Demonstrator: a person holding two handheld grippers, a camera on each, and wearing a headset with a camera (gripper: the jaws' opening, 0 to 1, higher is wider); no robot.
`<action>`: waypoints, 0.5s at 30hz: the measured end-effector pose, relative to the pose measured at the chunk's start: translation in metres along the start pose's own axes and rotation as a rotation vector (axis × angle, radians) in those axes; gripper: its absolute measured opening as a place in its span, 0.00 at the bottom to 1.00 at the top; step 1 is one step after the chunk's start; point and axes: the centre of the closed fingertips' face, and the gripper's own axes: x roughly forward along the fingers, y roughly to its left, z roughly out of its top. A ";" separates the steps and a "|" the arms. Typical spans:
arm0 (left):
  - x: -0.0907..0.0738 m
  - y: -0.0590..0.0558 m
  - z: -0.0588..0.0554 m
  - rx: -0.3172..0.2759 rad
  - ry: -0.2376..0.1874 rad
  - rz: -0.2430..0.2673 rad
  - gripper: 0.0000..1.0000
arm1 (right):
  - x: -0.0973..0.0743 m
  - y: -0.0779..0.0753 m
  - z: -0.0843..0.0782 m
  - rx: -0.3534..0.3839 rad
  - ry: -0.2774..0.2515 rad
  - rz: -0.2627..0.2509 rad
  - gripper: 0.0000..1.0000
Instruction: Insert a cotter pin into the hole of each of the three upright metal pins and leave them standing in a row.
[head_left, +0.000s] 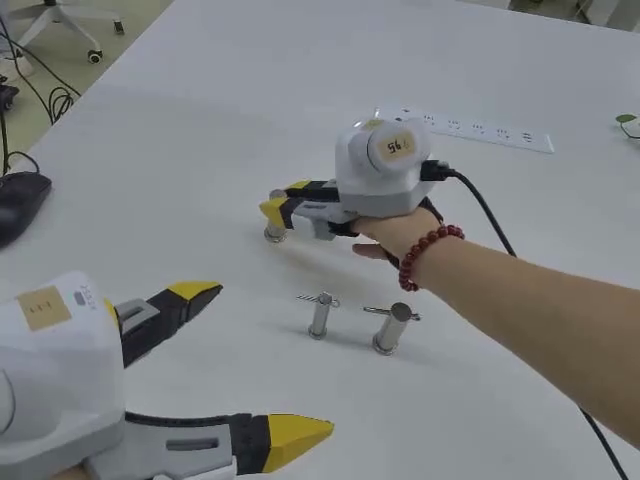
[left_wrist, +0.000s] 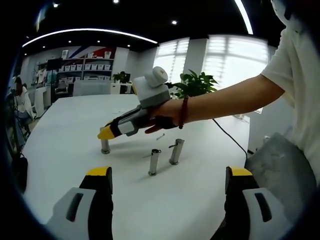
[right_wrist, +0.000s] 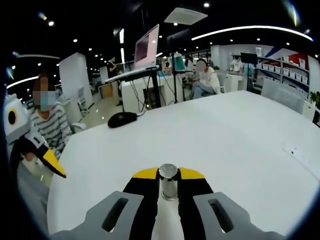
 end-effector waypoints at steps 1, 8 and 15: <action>0.000 -0.001 0.000 -0.002 0.001 -0.002 0.93 | 0.000 0.000 0.000 0.001 0.001 0.000 0.14; 0.001 -0.001 0.001 0.006 0.004 -0.007 0.92 | -0.005 0.000 -0.003 -0.006 0.019 0.010 0.14; 0.002 -0.003 0.002 0.023 0.002 -0.007 0.93 | -0.015 0.000 -0.006 -0.034 0.043 0.018 0.13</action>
